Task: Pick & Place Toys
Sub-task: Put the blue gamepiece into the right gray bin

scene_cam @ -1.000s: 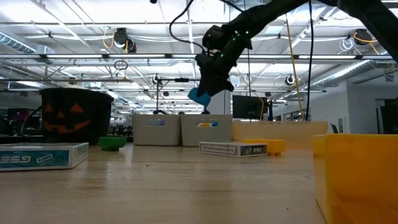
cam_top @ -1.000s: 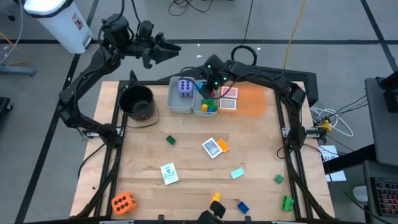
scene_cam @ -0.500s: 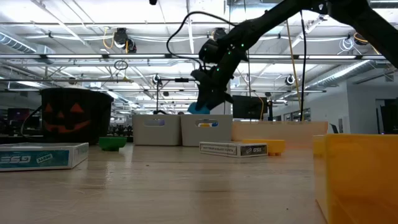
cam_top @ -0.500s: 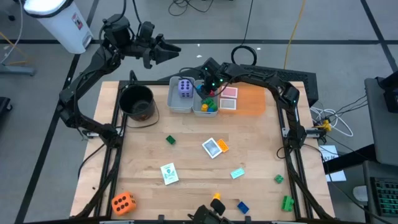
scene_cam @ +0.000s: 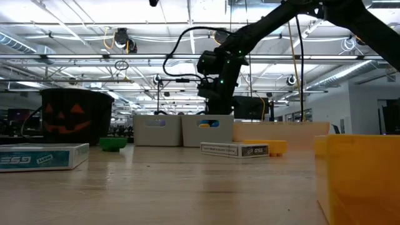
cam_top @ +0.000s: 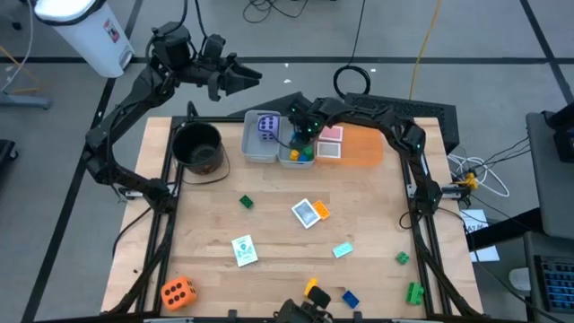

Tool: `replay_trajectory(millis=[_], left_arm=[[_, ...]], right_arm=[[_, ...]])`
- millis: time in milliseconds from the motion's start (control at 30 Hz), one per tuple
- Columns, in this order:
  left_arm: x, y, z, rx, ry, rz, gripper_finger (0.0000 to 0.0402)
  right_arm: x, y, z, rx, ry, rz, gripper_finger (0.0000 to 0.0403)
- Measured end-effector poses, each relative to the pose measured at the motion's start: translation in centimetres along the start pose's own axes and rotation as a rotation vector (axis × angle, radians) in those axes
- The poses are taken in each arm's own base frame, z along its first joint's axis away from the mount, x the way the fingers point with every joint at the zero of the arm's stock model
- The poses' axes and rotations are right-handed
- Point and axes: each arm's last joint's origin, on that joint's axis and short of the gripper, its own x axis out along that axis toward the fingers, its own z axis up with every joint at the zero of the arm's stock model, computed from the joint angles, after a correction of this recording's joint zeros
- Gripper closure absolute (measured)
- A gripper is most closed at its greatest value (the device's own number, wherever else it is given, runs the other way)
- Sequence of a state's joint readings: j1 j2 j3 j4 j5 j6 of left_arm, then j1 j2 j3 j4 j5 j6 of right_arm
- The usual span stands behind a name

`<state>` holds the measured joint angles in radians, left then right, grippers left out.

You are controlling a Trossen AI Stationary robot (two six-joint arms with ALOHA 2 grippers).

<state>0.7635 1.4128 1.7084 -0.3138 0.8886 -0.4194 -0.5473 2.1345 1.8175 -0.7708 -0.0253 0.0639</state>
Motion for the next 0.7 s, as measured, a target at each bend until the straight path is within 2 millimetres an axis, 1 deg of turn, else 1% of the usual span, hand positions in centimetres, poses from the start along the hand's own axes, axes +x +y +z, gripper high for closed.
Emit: replay_trajectory(millis=[700], left_arm=[[0.01,0.03,-0.04,0.002,0.003,0.002,0.0206]], right_arm=[[-0.06,0.24,-0.31,-0.081,0.030,-0.004,0.0261]])
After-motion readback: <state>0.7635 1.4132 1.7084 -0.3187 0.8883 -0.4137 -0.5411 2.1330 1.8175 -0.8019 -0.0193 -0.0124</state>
